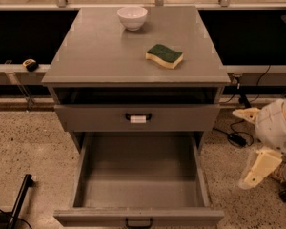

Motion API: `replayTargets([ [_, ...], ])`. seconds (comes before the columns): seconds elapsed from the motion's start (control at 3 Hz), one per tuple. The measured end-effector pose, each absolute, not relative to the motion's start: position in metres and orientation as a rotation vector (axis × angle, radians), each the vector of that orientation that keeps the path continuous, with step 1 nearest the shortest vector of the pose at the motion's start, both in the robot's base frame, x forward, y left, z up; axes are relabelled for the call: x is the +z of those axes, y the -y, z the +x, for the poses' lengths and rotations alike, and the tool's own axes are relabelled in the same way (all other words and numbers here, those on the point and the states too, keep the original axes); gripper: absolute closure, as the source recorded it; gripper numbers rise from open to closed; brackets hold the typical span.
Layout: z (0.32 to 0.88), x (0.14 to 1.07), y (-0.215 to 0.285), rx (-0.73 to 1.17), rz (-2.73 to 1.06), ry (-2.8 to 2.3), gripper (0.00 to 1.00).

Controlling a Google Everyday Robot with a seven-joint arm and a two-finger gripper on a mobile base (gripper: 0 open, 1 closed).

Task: Close middle drawer

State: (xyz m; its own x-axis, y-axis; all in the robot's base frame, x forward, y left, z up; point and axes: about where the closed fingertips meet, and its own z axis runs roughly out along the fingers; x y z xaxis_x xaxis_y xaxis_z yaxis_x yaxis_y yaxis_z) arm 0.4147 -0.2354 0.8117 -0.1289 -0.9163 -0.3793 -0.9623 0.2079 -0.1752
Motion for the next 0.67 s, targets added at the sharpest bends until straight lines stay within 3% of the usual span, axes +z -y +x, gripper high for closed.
replayTargets([
  [0.67, 0.4228, 0.8034, 0.2318, 0.105, -1.795, -1.87, 0.0],
])
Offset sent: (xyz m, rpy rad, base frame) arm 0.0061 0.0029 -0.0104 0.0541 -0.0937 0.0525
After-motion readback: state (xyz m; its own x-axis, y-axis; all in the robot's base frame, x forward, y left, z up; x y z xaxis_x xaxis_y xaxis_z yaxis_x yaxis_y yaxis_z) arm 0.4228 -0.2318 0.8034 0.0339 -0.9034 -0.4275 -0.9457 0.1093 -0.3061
